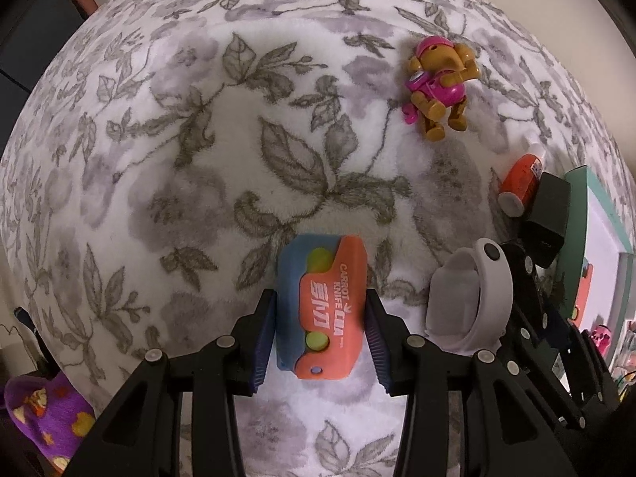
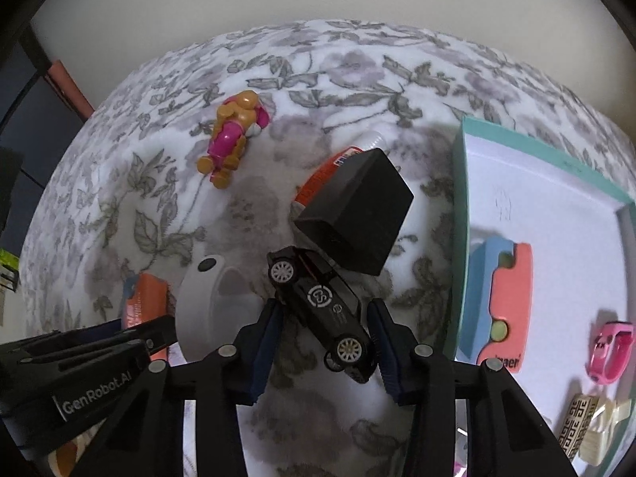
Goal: Organize rigid objects
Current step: 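Grasp the orange-and-blue knife toy with the left tool while the right tool grasps the black toy car, then lift and carry the knife toy and the black car over the tray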
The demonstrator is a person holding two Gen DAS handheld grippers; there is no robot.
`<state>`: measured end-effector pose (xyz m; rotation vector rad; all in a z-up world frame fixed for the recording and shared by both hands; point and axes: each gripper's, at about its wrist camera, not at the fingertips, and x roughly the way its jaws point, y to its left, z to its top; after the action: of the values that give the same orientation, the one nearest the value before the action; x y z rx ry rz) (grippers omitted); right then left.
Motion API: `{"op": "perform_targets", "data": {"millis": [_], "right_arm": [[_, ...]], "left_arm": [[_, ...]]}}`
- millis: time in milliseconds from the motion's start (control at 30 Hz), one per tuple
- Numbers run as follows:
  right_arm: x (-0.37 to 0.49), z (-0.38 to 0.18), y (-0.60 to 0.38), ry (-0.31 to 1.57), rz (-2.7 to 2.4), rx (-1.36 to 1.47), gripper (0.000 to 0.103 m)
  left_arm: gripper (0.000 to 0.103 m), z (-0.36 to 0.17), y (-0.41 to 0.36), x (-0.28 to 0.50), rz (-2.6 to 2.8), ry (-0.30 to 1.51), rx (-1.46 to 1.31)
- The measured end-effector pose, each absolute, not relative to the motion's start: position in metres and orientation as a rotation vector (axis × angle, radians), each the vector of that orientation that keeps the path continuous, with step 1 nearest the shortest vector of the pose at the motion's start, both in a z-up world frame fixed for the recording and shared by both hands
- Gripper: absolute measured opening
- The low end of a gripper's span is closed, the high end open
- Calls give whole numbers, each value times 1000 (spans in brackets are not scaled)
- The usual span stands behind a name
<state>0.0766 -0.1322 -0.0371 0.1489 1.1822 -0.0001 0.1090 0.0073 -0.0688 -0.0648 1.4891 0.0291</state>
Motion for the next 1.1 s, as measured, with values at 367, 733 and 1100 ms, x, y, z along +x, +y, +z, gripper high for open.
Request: {"op": "perform_targets", "data": {"millis": [367,733,1100], "right_arm": [[74,-38,-126,1167,-2,80,48],[73,-38,-123,1179,-23,54,42],[71,-35,-132,1186,-14,125,32]], "left_arm": [[46,-67,2,109,41,1467,-30],[46,-68,3,108,43,1466,-23],[44,-56,3,108,28,1461,-29]]}}
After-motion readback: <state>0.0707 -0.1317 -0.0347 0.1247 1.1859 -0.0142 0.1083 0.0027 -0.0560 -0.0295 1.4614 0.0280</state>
